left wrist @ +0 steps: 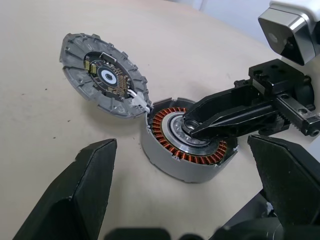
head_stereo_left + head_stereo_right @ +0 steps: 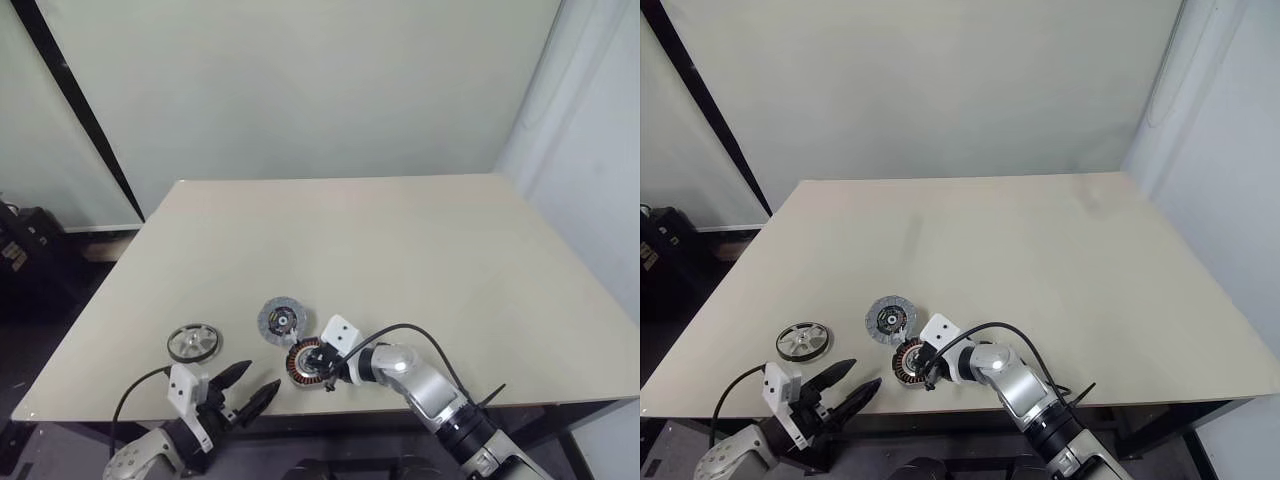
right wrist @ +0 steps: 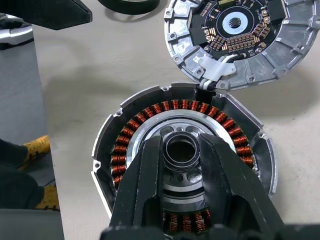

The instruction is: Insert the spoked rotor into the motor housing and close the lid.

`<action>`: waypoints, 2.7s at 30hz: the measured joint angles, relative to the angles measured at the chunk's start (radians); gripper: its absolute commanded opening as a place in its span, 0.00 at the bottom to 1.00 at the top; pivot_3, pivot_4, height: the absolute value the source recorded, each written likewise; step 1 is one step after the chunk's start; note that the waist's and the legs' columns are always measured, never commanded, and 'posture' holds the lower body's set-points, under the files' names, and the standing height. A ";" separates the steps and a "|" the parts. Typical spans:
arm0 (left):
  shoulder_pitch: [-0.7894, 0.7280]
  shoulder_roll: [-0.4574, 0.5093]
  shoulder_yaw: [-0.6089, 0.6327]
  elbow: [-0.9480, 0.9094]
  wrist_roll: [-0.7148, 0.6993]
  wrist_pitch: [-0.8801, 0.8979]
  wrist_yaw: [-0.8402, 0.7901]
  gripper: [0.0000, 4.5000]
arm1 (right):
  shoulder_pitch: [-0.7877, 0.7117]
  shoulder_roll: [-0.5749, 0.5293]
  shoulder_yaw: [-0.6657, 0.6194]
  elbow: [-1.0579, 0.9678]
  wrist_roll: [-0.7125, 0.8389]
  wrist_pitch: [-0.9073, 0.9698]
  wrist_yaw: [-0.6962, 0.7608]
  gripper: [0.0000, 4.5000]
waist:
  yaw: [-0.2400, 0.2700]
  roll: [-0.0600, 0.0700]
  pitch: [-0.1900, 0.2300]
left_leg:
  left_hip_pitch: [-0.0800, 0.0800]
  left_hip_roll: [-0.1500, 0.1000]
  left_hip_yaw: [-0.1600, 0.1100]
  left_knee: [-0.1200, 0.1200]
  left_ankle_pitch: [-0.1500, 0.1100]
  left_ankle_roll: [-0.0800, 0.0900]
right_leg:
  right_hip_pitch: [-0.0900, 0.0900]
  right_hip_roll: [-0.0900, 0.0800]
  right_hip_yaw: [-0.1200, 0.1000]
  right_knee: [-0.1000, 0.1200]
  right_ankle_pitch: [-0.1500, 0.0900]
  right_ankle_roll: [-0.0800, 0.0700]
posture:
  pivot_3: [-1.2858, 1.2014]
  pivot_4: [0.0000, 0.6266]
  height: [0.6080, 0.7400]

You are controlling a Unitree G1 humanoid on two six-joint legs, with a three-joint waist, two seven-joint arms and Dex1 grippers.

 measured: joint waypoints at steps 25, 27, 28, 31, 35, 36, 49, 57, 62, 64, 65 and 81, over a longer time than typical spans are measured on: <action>-0.004 -0.002 -0.005 0.000 0.002 -0.001 0.000 1.00 | 0.000 0.010 -0.001 0.022 -0.010 -0.024 0.007 0.17 | 0.000 0.000 0.000 | 0.000 0.000 0.000 0.000 0.000 0.000 | 0.000 0.000 0.000 0.000 0.000 0.000 | 0.52 0.00 1.00; -0.005 -0.003 -0.005 0.000 0.002 -0.001 0.000 1.00 | 0.000 0.010 -0.002 0.023 -0.013 -0.028 0.007 0.17 | 0.000 0.000 0.000 | 0.000 0.000 0.000 0.000 0.000 0.000 | 0.000 0.000 0.000 0.000 0.000 0.000 | 0.52 0.00 1.00; -0.006 -0.003 -0.005 0.000 0.002 -0.002 0.000 1.00 | 0.000 0.010 -0.002 0.024 -0.014 -0.029 0.007 0.17 | 0.000 0.000 0.000 | 0.000 0.000 0.000 0.000 0.000 0.000 | 0.000 0.000 0.000 0.000 0.000 0.000 | 0.52 0.00 1.00; -0.011 -0.003 -0.007 0.000 0.003 -0.004 0.000 1.00 | 0.000 0.010 -0.002 0.024 -0.015 -0.030 0.007 0.38 | 0.000 0.000 0.000 | 0.000 0.000 0.000 0.000 0.000 0.000 | 0.000 0.000 0.000 0.000 0.000 0.000 | 0.52 0.00 1.00; -0.016 -0.004 -0.009 0.000 0.003 -0.006 0.000 1.00 | -0.001 0.015 -0.002 0.026 -0.016 -0.032 0.008 0.68 | 0.000 0.000 0.000 | 0.001 0.000 0.000 0.000 0.000 0.000 | 0.000 0.000 0.000 0.001 0.000 0.000 | 0.52 0.00 1.00; -0.016 -0.005 -0.010 0.000 0.003 -0.006 0.000 1.00 | -0.001 0.012 -0.003 0.027 -0.016 -0.032 0.008 0.76 | 0.000 0.000 0.000 | 0.001 0.000 0.000 0.001 0.000 0.000 | 0.000 0.000 0.000 0.001 0.000 -0.001 | 0.52 0.00 1.00; -0.027 -0.006 -0.031 0.017 0.013 -0.013 0.000 1.00 | -0.001 0.005 -0.031 -0.005 -0.002 0.009 0.018 0.68 | 0.000 0.000 -0.001 | 0.000 0.000 0.000 0.001 0.000 0.000 | 0.000 0.000 0.000 0.000 0.000 -0.001 | 0.52 0.00 1.00; -0.027 -0.006 -0.033 0.017 0.014 -0.013 0.000 1.00 | -0.001 -0.021 -0.038 -0.096 -0.002 0.069 0.032 0.07 | 0.000 0.000 -0.001 | 0.000 0.000 0.000 0.000 0.000 0.000 | 0.000 0.000 0.000 0.000 0.000 -0.001 | 0.52 0.00 1.00; -0.026 -0.006 -0.033 0.017 0.015 -0.013 0.000 1.00 | -0.005 -0.023 -0.007 -0.116 -0.017 0.093 0.031 0.00 | 0.000 0.000 -0.001 | 0.000 0.000 0.000 0.000 0.000 0.000 | 0.000 0.000 0.000 0.001 0.000 -0.001 | 0.52 0.00 1.00; -0.026 -0.006 -0.034 0.017 0.015 -0.013 0.000 1.00 | -0.007 -0.022 0.007 -0.116 -0.033 0.094 0.030 0.00 | 0.000 0.000 -0.001 | 0.000 0.000 0.000 0.000 0.000 0.000 | 0.000 0.000 0.000 0.000 0.000 -0.001 | 0.52 0.00 1.00; -0.026 -0.006 -0.034 0.017 0.015 -0.013 0.000 1.00 | -0.007 -0.022 0.012 -0.116 -0.038 0.094 0.029 0.00 | 0.000 0.000 -0.001 | 0.000 0.000 0.000 0.000 0.000 0.000 | 0.000 0.000 0.000 0.000 0.000 -0.001 | 0.52 0.00 1.00; -0.016 -0.007 -0.034 0.017 0.016 -0.013 0.001 1.00 | -0.022 -0.006 0.026 -0.047 -0.082 0.074 0.028 0.00 | 0.000 0.000 -0.001 | 0.000 0.000 0.000 0.000 0.000 0.000 | 0.000 0.001 0.000 0.001 0.000 -0.001 | 0.52 0.00 1.00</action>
